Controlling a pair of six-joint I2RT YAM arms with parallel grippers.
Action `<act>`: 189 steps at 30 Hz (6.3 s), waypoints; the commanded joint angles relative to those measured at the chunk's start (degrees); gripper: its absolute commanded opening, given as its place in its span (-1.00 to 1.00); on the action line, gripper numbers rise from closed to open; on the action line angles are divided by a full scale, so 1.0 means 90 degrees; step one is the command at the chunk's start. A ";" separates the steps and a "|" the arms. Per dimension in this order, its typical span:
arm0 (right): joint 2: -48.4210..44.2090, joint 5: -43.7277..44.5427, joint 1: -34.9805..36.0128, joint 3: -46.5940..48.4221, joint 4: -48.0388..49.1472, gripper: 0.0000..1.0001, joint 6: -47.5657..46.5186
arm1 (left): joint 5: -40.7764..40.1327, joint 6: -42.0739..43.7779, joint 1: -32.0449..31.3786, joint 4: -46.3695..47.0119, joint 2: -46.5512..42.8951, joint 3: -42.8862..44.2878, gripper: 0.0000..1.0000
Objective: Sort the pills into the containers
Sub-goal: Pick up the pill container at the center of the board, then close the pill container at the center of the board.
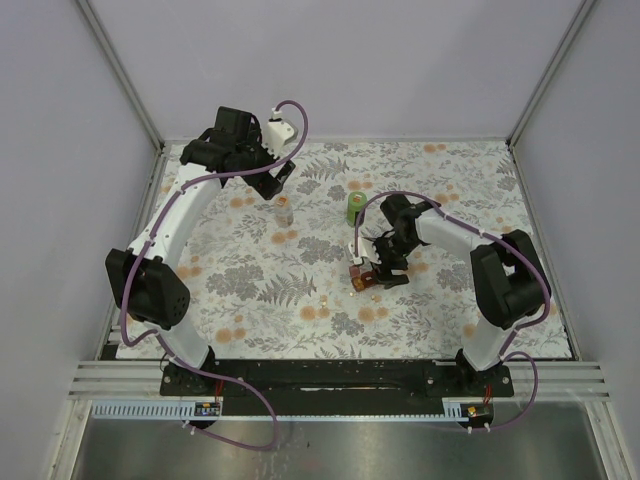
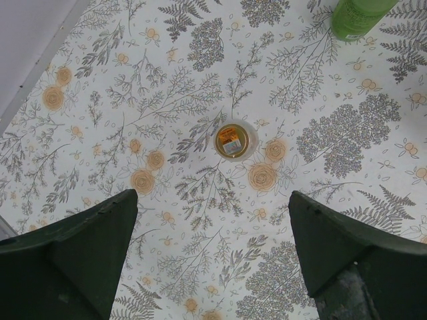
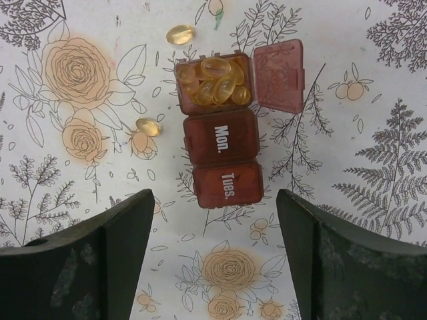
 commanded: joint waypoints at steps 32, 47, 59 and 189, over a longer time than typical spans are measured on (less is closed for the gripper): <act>0.0143 0.0592 0.0349 -0.0295 0.0705 0.51 0.0107 | 0.0185 -0.0080 0.0016 0.0232 -0.0015 0.0067 0.98; 0.0075 0.0856 0.0485 -0.0548 0.1115 0.44 0.0244 | 0.0195 -0.0089 0.0016 0.0232 -0.0034 0.0028 0.98; 0.0084 0.0895 0.0495 -0.0529 0.1232 0.14 0.0420 | 0.0224 -0.0099 0.0016 0.0232 -0.0034 -0.0050 0.97; -0.2425 0.0846 0.0817 -0.0041 0.1017 -0.88 0.3574 | 0.5439 -1.1095 -0.1029 0.8631 0.1079 -0.4376 0.98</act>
